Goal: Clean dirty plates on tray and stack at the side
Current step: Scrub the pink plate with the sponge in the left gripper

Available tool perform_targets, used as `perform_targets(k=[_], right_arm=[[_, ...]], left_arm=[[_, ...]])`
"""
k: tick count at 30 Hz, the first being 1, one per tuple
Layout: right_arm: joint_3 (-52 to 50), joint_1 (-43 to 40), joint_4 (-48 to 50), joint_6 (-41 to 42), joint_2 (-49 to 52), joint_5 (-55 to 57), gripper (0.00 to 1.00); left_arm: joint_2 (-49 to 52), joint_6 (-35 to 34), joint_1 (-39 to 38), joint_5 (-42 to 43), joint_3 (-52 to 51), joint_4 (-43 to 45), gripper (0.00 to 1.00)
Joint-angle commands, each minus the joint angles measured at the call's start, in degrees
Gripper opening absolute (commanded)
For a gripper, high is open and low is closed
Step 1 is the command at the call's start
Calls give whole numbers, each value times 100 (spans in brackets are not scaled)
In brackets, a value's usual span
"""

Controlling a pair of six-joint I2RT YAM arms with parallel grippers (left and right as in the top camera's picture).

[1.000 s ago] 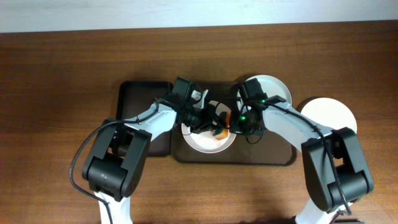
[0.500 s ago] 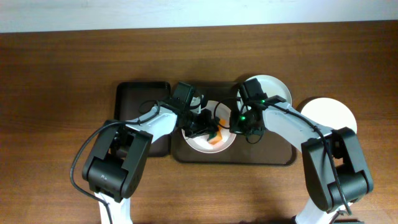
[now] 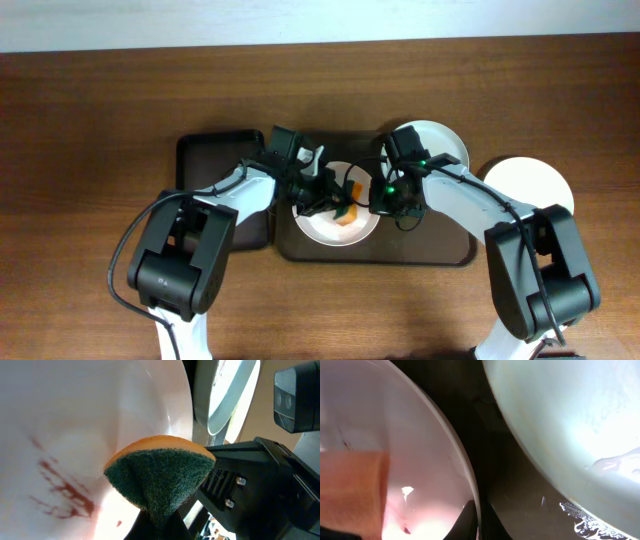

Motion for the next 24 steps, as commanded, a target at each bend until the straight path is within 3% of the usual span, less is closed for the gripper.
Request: perform_targets(k=[1, 4, 6, 7, 11, 14, 20, 24], right_arm=[[-85, 20, -87, -57, 15, 286, 5], [-85, 20, -85, -57, 15, 286, 5], [-85, 20, -39, -57, 15, 289, 21], [-85, 20, 2, -57, 15, 289, 22], [-85, 20, 181, -55, 15, 286, 21], [-85, 22, 195, -55, 15, 282, 5], [-85, 26, 186, -55, 15, 205, 4], [-85, 26, 136, -57, 15, 203, 4]], left_arm=[[94, -179, -140, 66, 13, -22, 0], [96, -304, -284, -293, 11, -120, 0], [96, -332, -328, -498, 11, -125, 0], [96, -348, -343, -614, 9, -122, 0], [94, -413, -354, -1104, 9, -190, 0], [94, -431, -354, -1246, 9, -225, 0], [94, -428, -297, -1670, 9, -278, 0], [94, -101, 216, -1840, 9, -229, 0]])
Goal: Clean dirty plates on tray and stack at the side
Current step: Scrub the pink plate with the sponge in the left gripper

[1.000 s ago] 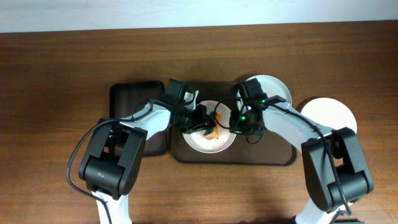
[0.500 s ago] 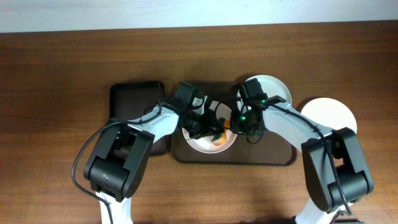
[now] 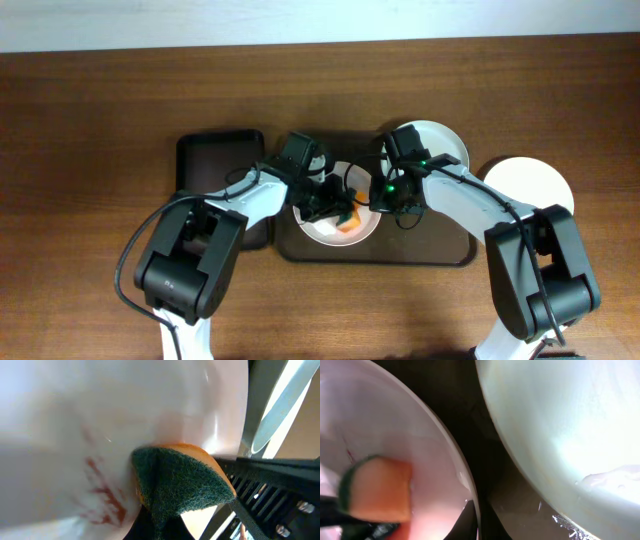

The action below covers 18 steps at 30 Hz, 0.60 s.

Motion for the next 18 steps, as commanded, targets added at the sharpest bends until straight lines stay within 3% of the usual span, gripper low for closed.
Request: perform_targets(k=[1, 5, 10, 14, 18], right_arm=[[-74, 26, -61, 7, 24, 55, 4], [-74, 26, -127, 4, 24, 57, 4], [-74, 26, -151, 4, 24, 57, 4], [-74, 26, -151, 4, 24, 55, 4], [-74, 26, -151, 4, 24, 57, 4]], left_arm=[[79, 459, 588, -660, -2, -28, 0], [79, 1014, 774, -999, 7, -116, 0], [-442, 2159, 778, -1143, 457, -1021, 0], [-542, 1071, 575, -1091, 455, -1036, 0], [-411, 1010, 153, -1093, 455, -992, 0]])
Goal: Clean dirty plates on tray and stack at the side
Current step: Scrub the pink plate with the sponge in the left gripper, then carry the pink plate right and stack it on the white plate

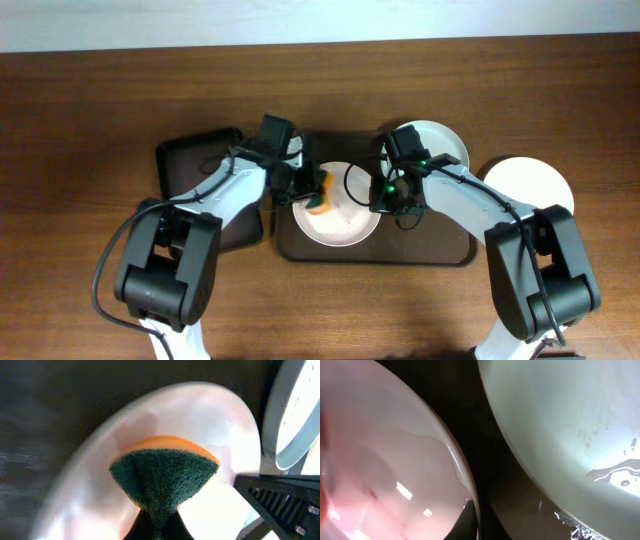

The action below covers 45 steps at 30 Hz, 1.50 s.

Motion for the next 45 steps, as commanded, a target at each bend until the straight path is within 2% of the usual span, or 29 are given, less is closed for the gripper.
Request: perform_targets(k=[1, 8, 12, 14, 18, 22, 26, 31, 33, 37, 39, 42, 45], right_arm=[[-74, 26, -90, 2, 26, 103, 4], [-74, 26, -90, 2, 26, 103, 4], [-74, 26, -87, 2, 26, 103, 4], [-74, 26, -90, 2, 26, 103, 4], [-74, 26, -90, 2, 26, 103, 4], [-74, 26, -87, 2, 26, 103, 4], [-74, 26, -85, 0, 26, 103, 4], [26, 26, -157, -299, -111, 105, 4], [153, 26, -238, -549, -334, 149, 4], [479, 31, -708, -1045, -1080, 1067, 4], [503, 33, -824, -1169, -1416, 1556, 4], [503, 72, -890, -1504, -1829, 2295, 4], [503, 365, -857, -1878, -2135, 3792, 4]], left_arm=[[57, -264, -439, -33, 94, 70, 0], [339, -999, -769, 293, 94, 181, 0], [546, -992, -774, 417, 92, 184, 0], [581, -946, -737, 98, 94, 160, 0], [570, -564, -442, -874, 96, -181, 0], [450, 160, 42, -911, 109, -398, 0], [-168, 793, 118, -822, 138, -442, 0], [-1274, 940, 251, -879, 138, -745, 0], [-1432, 1034, 455, -1320, 138, -1040, 0], [-1445, 1252, 1078, -2415, 133, -1703, 0], [-1438, 1709, 1290, -2452, 122, -1751, 0], [-1384, 1766, 1513, -3150, 90, -1838, 0], [-1270, 1766, 1556, -3335, 87, -1847, 0]])
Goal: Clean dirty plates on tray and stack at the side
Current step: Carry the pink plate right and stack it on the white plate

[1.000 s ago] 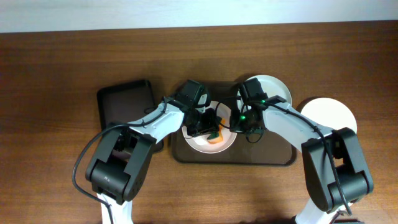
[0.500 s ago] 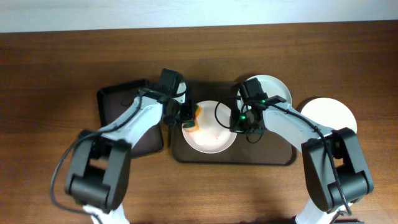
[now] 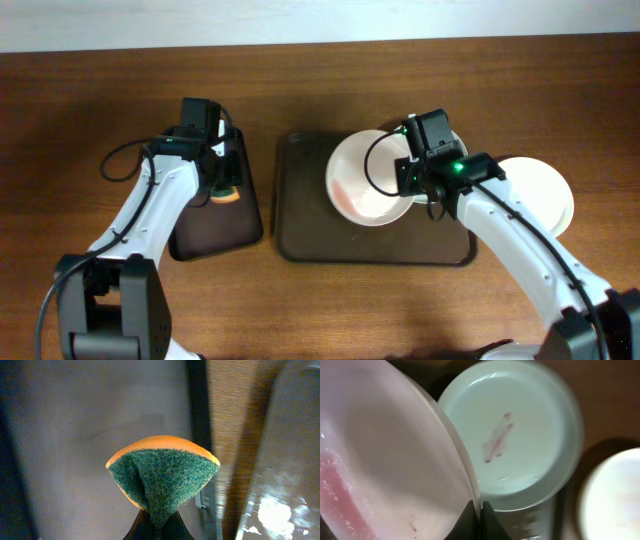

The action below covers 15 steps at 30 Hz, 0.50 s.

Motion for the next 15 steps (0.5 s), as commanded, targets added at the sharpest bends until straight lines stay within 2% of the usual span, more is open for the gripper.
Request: perform_targets(k=[1, 4, 7, 9, 13, 15], right_arm=[[125, 461, 85, -614, -326, 2009, 4], [125, 909, 249, -1110, -330, 2769, 4], [125, 1287, 426, -1202, -330, 3403, 4], [125, 1410, 542, -1193, -330, 3506, 4], [125, 1408, 538, -1134, -330, 3484, 4], [125, 1410, 538, -1137, -330, 3486, 4]], left_arm=[[205, 173, 37, -393, -52, -7, 0], [557, 168, 37, -393, -52, 37, 0], [916, 168, 33, -387, -52, 240, 0], [997, 170, 33, -201, -52, 461, 0], [997, 179, -74, 678, -52, 1027, 0], [997, 179, -177, 697, -52, 1121, 0]])
